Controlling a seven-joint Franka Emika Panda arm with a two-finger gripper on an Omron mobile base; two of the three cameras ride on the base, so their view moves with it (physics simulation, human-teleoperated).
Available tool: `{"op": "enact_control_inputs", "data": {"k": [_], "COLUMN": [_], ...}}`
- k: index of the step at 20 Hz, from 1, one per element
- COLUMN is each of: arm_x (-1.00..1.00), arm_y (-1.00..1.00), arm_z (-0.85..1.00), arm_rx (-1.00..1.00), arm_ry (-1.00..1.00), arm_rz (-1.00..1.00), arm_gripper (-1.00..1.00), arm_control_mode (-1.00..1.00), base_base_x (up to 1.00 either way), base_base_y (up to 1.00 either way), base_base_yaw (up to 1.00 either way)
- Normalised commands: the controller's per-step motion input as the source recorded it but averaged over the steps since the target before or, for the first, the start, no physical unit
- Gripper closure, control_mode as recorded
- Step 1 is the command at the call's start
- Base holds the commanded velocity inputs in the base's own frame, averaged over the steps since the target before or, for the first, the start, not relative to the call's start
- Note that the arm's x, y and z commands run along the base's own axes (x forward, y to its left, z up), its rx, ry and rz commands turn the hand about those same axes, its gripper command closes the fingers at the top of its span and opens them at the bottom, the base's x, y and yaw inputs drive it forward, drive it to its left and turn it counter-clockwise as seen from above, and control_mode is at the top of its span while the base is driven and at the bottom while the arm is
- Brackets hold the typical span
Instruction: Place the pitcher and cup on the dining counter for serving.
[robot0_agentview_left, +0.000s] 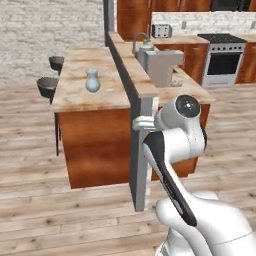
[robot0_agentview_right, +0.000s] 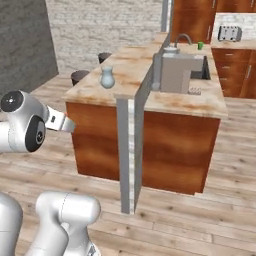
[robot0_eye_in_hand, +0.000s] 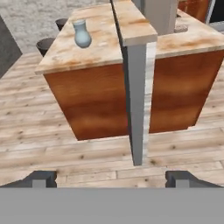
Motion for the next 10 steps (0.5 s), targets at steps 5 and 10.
{"op": "enact_control_inputs", "data": {"k": [5, 10], "arm_x": [0.00, 0.00], "arm_y": [0.00, 0.00], "arm_z": [0.00, 0.00], "arm_rx": [0.00, 0.00], "arm_ry": [0.00, 0.00], "arm_rz": [0.00, 0.00], "arm_gripper": [-1.00, -1.00], "arm_control_mode": [1.00, 1.00], "base_base_x": [0.12, 0.65], "base_base_y": [-1.00, -1.00], "base_base_yaw": [-0.32, -0.25]}}
